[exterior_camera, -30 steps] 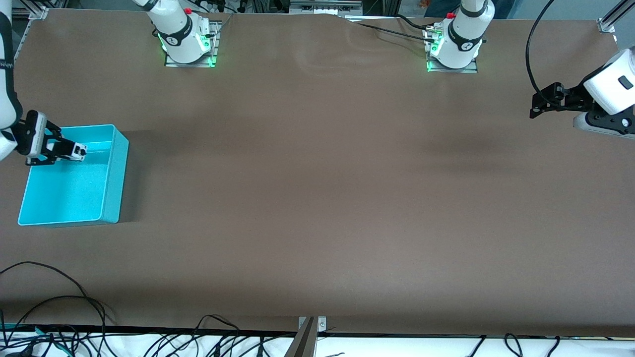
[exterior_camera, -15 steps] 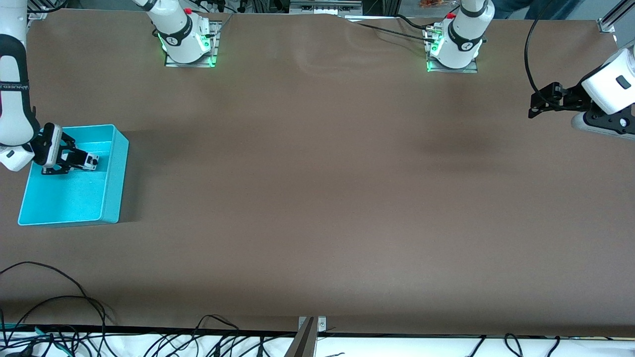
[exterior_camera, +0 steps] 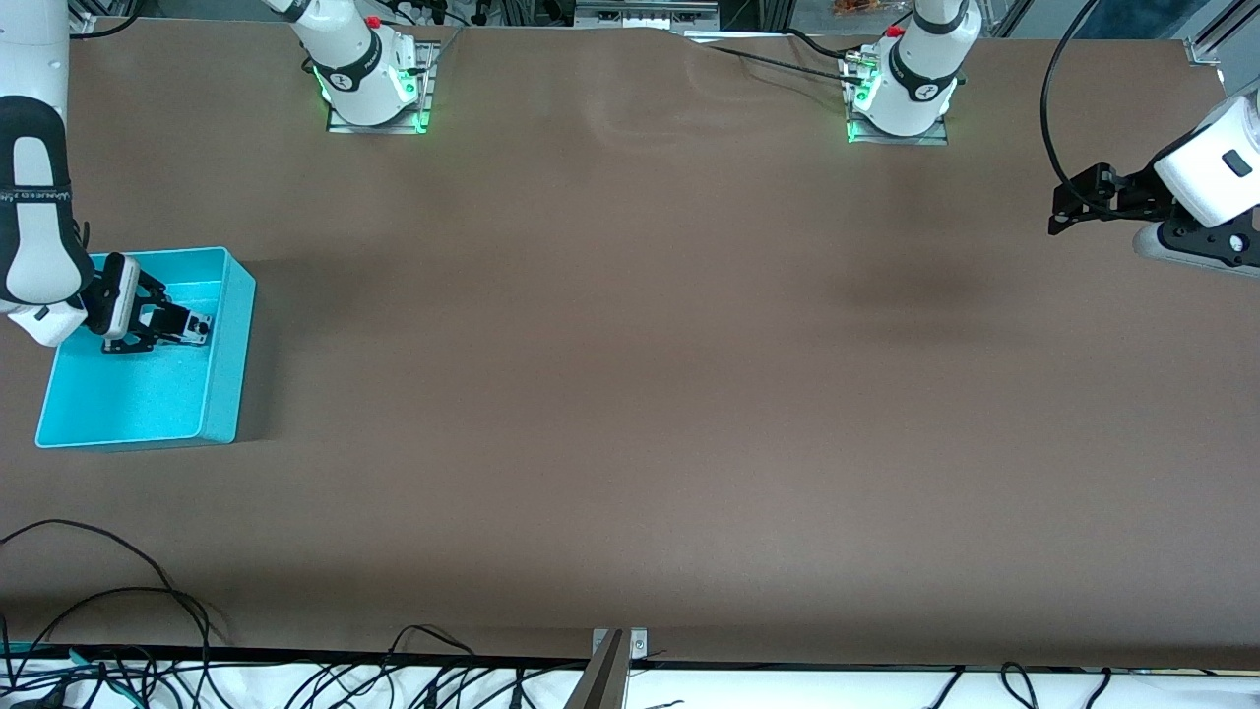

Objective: Wind and store white jeep toy

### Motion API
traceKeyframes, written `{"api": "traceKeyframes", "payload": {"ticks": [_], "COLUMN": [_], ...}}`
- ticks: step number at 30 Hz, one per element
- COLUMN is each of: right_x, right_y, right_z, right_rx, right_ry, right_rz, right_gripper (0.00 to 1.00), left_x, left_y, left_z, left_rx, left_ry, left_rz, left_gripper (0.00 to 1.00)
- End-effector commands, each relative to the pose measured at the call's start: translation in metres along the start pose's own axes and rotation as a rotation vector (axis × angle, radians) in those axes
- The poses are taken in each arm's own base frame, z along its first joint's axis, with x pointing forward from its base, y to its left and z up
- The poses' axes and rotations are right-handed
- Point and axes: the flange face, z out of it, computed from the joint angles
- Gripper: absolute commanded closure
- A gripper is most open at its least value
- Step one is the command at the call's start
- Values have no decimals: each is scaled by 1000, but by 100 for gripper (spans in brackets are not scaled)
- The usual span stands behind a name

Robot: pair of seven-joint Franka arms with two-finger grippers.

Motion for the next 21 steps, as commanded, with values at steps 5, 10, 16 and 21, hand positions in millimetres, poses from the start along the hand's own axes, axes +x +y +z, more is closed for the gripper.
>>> {"api": "traceKeyframes", "payload": {"ticks": [5,10,16,21], "right_x": [0,8,24,33], "right_y": [9,14,35,44], "right_z": [-9,-21,-57,-86], "right_rx": [-28,-30,-20,0], "right_ry": [18,36,75,106], "right_rz": [-23,-39,-78,-38], "right_gripper": [0,0,0,0], "left_x": [1,1,1,2], "left_y": [2,3,3,3], "left_z": [-4,-5,-4,-5], "left_rx": [-17,-17,-17,-17], "left_ry": [10,11,8,11], "left_rz": [7,10,10,8], "left_gripper": [0,0,0,0]}}
